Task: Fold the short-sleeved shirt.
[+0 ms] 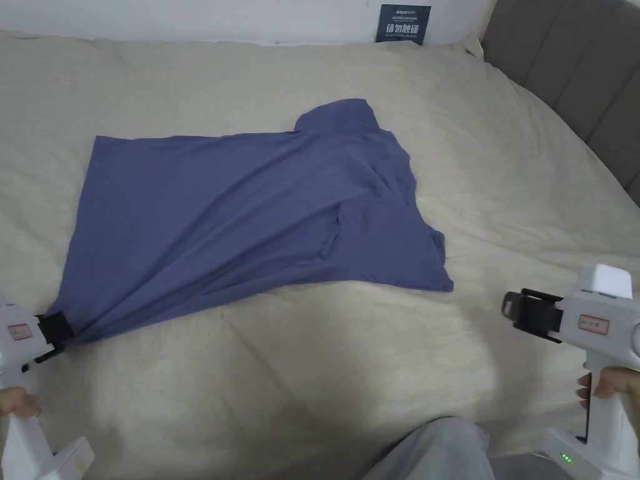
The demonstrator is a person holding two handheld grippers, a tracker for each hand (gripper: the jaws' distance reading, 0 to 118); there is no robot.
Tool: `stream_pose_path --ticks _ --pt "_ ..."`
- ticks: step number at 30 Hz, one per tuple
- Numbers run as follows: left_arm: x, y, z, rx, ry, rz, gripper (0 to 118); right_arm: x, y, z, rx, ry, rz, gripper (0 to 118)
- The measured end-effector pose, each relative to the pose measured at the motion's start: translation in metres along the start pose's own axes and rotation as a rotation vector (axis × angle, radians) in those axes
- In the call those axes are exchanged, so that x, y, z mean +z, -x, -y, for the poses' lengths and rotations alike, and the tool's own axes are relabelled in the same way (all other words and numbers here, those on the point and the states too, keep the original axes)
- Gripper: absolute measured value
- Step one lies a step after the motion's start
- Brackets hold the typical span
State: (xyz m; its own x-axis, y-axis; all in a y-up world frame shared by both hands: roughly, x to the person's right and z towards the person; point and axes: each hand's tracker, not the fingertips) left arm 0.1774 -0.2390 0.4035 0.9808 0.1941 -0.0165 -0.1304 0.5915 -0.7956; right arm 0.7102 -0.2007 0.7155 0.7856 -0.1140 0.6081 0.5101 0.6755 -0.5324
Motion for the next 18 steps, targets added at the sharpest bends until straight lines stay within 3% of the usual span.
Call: stream_pose_path --ticks 1,2,5,7,12,18 --pt "0.0 0.002 -0.003 0.013 -0.003 -0.017 100 0.0 0.005 0.0 0.003 0.009 -0.028 87" --pt "-0.001 0.003 -0.005 0.019 -0.005 -0.024 118 0.001 0.011 -0.001 0.011 0.009 -0.03 94" --pt "0.018 0.008 -0.019 0.039 -0.115 -0.028 115 0.011 0.033 -0.002 0.096 -0.038 -0.057 108" --pt "0.037 0.005 -0.027 -0.029 -0.173 -0.038 115 0.022 0.046 -0.004 0.132 -0.105 -0.074 110" --pt "0.112 -0.021 -0.02 -0.24 -0.534 -0.063 117 0.058 0.085 -0.009 0.219 -0.315 -0.116 113" --pt "0.165 -0.055 0.013 -0.358 -0.775 -0.028 118 0.097 0.133 -0.001 0.274 -0.546 -0.133 118"
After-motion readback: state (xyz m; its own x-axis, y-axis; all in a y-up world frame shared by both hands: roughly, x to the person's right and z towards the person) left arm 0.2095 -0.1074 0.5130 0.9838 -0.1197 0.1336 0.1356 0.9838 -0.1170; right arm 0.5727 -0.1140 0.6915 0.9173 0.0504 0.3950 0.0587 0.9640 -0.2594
